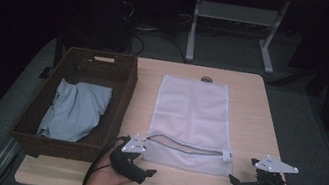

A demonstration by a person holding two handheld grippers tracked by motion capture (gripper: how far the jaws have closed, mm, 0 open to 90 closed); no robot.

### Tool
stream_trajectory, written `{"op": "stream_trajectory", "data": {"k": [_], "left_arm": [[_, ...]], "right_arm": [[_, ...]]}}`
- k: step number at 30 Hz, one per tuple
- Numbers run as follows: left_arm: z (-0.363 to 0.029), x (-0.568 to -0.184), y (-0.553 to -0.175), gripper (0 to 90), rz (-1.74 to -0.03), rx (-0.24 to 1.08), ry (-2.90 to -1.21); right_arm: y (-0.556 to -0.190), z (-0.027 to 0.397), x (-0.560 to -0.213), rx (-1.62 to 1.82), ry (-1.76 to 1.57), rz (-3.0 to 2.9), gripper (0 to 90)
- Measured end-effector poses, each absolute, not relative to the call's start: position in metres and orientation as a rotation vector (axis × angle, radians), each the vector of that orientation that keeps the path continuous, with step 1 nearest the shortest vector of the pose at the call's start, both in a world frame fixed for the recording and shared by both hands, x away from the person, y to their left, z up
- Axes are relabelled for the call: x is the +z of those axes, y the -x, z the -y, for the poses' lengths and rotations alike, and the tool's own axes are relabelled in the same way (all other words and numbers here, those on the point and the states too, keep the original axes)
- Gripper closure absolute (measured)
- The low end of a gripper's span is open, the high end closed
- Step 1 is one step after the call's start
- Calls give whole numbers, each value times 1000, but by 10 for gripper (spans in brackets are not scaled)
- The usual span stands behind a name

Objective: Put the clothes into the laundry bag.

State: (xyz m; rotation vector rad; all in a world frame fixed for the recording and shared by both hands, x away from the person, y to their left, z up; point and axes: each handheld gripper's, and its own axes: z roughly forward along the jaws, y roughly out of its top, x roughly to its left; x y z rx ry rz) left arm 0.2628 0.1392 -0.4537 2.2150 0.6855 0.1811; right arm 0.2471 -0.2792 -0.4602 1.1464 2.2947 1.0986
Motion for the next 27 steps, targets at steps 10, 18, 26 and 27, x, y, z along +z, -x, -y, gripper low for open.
{"op": "stream_trajectory", "data": {"k": [10, 18, 26, 27], "left_arm": [[-141, -452, -266, 139, -720, 172, -2195], [-141, -453, -267, 139, -723, 164, -2197], [-142, -453, -266, 139, -727, 157, -2186], [-142, -453, -266, 139, -727, 157, -2186]], "right_arm": [[-249, 278, -455, 1092, -1172, -2344, 144], [-260, 275, -450, 1113, -1212, -2383, 386], [-273, 272, -436, 1109, -1209, -2396, 625], [-273, 272, -436, 1109, -1209, -2396, 625]]}}
